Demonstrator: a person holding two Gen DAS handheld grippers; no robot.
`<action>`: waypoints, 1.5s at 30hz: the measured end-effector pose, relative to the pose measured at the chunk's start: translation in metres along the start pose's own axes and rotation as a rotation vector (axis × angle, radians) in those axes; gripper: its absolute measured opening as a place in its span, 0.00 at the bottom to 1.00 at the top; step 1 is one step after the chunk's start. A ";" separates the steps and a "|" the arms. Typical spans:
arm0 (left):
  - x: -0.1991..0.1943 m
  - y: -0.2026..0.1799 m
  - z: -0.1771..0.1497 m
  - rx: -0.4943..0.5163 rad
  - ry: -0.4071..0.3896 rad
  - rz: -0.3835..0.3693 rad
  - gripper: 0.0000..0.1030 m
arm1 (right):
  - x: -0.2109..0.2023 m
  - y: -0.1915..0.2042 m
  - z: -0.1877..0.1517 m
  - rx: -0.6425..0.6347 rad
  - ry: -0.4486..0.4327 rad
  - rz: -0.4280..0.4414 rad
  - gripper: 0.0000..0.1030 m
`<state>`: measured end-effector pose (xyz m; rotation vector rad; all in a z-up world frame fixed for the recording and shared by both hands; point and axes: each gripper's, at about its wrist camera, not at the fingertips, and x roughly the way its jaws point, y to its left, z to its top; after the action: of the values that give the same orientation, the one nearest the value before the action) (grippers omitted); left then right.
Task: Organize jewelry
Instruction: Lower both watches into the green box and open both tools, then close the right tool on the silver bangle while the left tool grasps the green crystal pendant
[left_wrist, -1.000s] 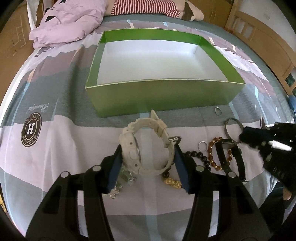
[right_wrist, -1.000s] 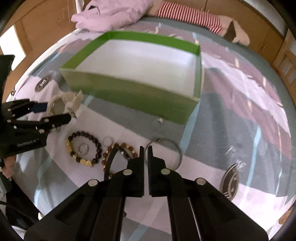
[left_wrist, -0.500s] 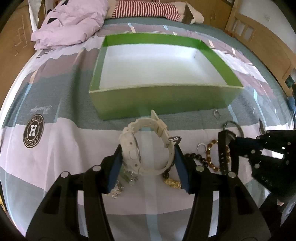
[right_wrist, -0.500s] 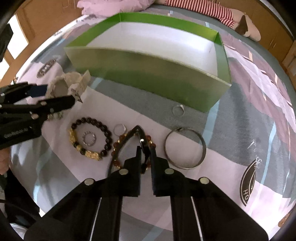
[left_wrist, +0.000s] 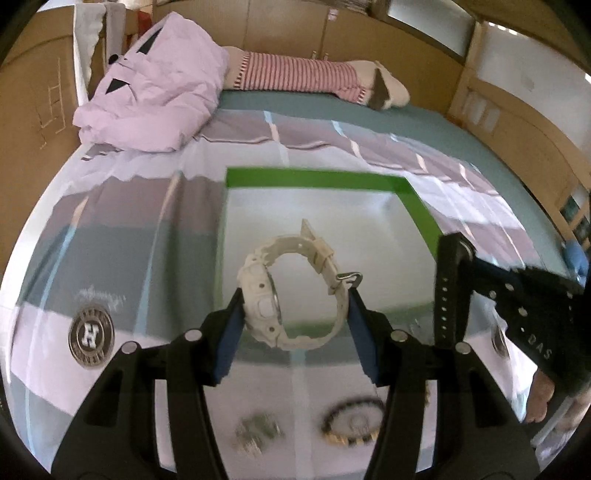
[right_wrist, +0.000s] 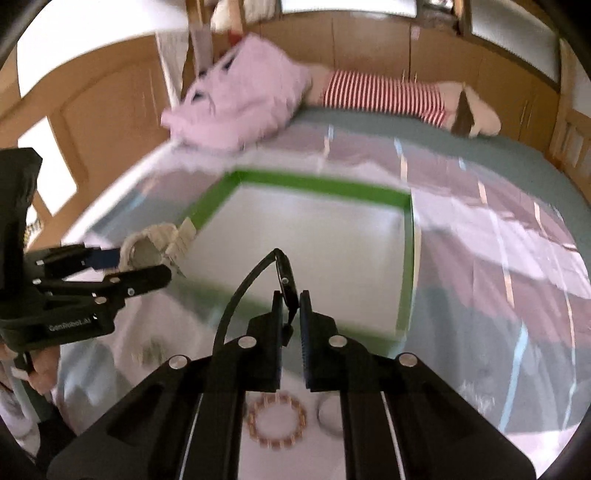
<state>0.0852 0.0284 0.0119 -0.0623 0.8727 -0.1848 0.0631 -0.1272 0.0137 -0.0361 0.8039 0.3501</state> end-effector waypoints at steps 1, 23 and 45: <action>0.004 0.002 0.005 -0.005 0.003 0.004 0.53 | 0.003 -0.003 0.004 0.015 -0.009 -0.004 0.08; 0.004 0.007 -0.059 0.086 0.243 -0.006 0.66 | 0.009 -0.044 -0.019 0.139 0.205 -0.037 0.38; 0.038 0.027 -0.103 -0.059 0.386 -0.102 0.35 | 0.042 -0.049 -0.065 0.157 0.389 -0.087 0.40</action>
<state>0.0341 0.0500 -0.0863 -0.1291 1.2613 -0.2721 0.0605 -0.1716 -0.0666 0.0081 1.2095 0.1982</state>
